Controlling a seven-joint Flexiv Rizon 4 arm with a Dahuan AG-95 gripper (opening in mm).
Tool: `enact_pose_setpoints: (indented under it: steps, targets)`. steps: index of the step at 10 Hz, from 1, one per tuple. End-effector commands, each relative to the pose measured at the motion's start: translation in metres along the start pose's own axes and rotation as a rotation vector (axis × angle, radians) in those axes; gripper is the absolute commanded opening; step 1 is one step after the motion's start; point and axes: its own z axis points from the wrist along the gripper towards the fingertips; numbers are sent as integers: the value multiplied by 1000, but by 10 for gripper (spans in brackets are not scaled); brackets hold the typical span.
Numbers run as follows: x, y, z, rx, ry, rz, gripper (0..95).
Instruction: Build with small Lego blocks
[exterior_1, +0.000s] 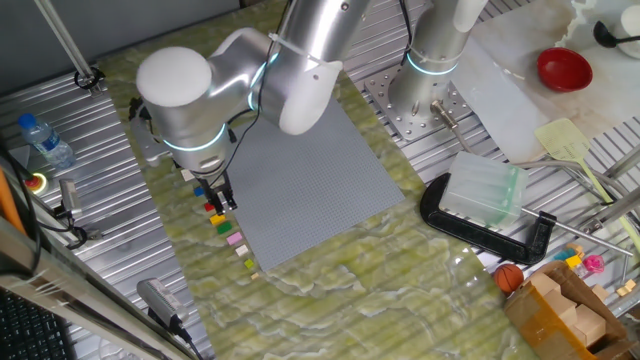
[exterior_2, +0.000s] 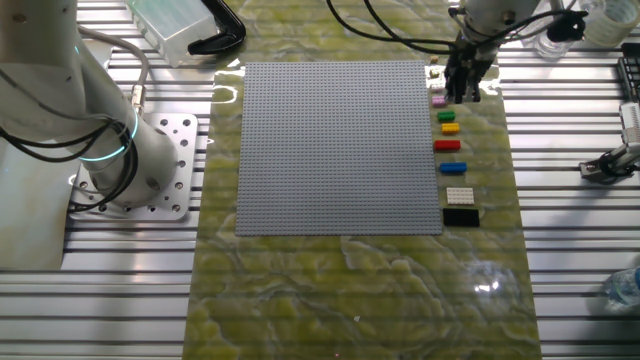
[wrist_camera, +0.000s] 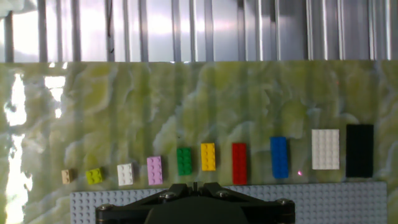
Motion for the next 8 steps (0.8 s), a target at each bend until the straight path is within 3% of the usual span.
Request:
enact_pose_setpoints:
  steps: [1,2,3,8]
  targets:
    - [1,-2,1,-11,7,-26,0]
    - [1,-2,2,-12,7,-21,0]
    - [1,-2,4,-8,4,-11,190]
    - [-3,-16,6,-2,-9,17,190]
